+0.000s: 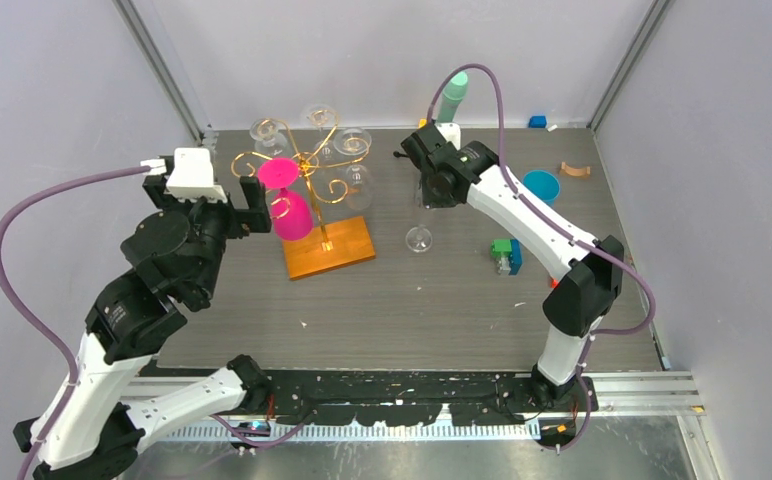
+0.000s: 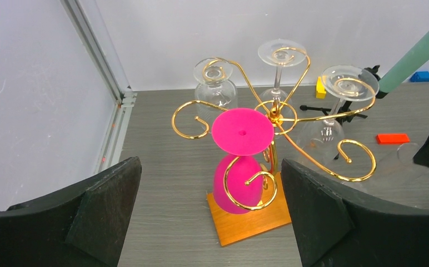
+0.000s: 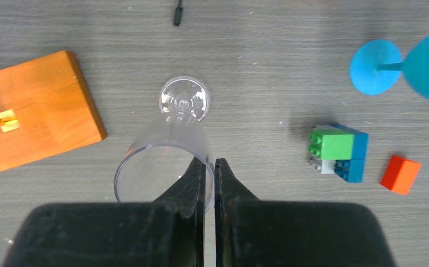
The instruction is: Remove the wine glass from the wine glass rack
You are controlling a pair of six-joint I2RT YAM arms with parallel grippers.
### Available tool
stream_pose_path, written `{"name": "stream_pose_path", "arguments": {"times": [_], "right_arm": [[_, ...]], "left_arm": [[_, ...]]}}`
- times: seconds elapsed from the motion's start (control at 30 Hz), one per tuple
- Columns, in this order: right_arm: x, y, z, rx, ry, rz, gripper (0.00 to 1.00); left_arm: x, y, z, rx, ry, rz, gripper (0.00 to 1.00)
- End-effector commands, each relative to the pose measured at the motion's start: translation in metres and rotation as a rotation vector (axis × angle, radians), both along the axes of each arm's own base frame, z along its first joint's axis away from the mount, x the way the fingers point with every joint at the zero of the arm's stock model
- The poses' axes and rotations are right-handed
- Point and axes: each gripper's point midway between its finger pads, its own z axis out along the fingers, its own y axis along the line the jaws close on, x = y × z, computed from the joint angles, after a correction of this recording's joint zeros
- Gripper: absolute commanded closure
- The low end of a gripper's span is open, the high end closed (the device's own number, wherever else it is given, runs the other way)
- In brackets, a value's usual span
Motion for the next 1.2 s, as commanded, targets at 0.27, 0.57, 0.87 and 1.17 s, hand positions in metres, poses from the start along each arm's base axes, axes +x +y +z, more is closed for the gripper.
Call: {"name": "stream_pose_path", "arguments": {"times": [0.27, 0.57, 0.87, 1.17], "right_arm": [[0.038, -0.106, 0.02, -0.045, -0.053, -0.233, 1.0], [0.054, -0.159, 0.012, -0.047, -0.028, -0.343, 1.0], [0.061, -0.16, 0.015, -0.022, -0.03, -0.335, 0.64], [0.069, -0.15, 0.059, 0.061, -0.119, -0.303, 0.49]], "left_arm": [[0.004, 0.001, -0.013, 0.036, 0.039, 0.027, 0.0], [0.005, -0.002, -0.018, 0.014, 0.077, 0.033, 0.0], [0.012, -0.002, -0.029, 0.014, 0.156, 0.087, 0.0], [0.028, 0.002, -0.046, -0.096, 0.291, 0.074, 0.0]]}}
